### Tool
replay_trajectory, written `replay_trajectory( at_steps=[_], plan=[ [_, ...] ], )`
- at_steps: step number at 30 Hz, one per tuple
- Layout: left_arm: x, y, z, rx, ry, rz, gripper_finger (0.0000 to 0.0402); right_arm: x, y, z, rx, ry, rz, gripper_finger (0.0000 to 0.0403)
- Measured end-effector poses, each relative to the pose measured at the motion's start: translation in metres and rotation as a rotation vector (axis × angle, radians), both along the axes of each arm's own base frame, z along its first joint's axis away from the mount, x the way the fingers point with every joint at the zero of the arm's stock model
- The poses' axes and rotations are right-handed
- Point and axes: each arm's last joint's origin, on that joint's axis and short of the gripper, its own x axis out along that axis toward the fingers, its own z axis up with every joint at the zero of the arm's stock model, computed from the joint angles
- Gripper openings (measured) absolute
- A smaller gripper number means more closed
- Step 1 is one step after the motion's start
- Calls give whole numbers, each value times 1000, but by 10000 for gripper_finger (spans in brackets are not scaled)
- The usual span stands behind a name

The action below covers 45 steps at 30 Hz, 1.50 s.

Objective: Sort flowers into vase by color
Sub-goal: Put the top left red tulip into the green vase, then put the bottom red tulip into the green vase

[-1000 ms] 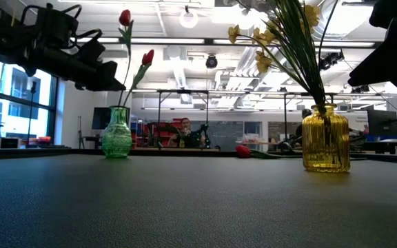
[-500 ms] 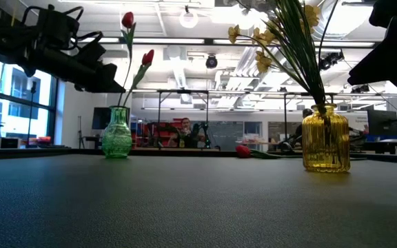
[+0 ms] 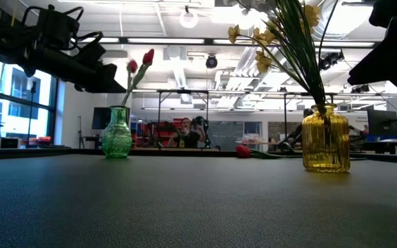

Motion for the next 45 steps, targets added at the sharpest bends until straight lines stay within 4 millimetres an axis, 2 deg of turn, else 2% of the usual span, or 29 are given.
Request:
replay_trajectory(
  at_steps=[7,14,21,29,39,45],
  plan=[
    [0,0,0,12,13,-2,79,0,0,0,0,0,0,75],
    [1,2,4,18,54,18,83,0,0,0,7,-3,2,75],
    [11,4,22,2,163,-1,84,0,0,0,9,-1,4,75],
    [19,-1,44,-8,327,97,84,0,1,0,13,3,9,75],
    [37,-32,87,21,424,29,79,0,1,0,28,18,28,75],
    [48,-63,97,75,412,-34,68,0,1,-1,31,26,35,75]
  ],
)
